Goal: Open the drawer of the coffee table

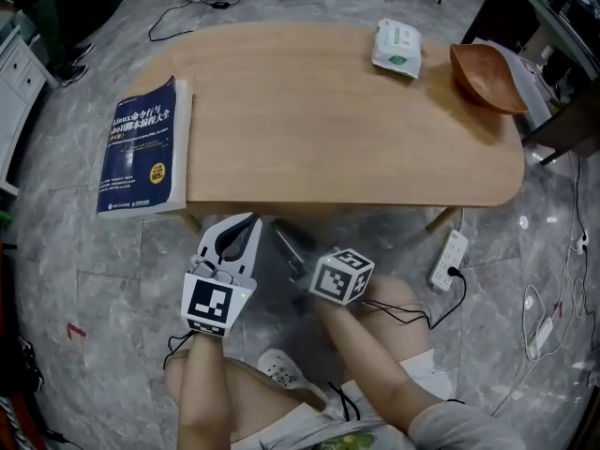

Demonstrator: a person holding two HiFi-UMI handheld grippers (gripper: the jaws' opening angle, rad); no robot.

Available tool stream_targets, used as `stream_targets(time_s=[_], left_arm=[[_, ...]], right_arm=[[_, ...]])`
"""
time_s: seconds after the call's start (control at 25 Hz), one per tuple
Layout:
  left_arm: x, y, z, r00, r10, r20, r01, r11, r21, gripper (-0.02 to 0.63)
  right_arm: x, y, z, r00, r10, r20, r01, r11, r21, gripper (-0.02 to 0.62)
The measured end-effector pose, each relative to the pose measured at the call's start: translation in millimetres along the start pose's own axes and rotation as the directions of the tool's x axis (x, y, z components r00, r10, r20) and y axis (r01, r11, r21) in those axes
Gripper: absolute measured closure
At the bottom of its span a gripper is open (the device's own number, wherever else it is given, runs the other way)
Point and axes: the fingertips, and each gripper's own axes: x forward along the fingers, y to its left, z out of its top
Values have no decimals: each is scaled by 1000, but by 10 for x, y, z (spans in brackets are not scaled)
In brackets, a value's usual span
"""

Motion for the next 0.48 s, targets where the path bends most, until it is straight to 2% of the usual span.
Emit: stream_targets(time_s=[0.08,0.2,0.48], left_arm=[[-16,47,-44,1000,8,-14,-8,1000,-22,598],[-8,35,-155,998,-1,-60,-3,997,-71,598],[88,-153,-282,991,-50,-127,47,998,-29,598]], right_arm=[[-15,-45,-31,1000,-3,-15,3,1000,18,568],[-37,-106,-83,999,-4,-35,6,999,50,510],[-6,-350,-101,998,-56,-40,59,994,97,489]])
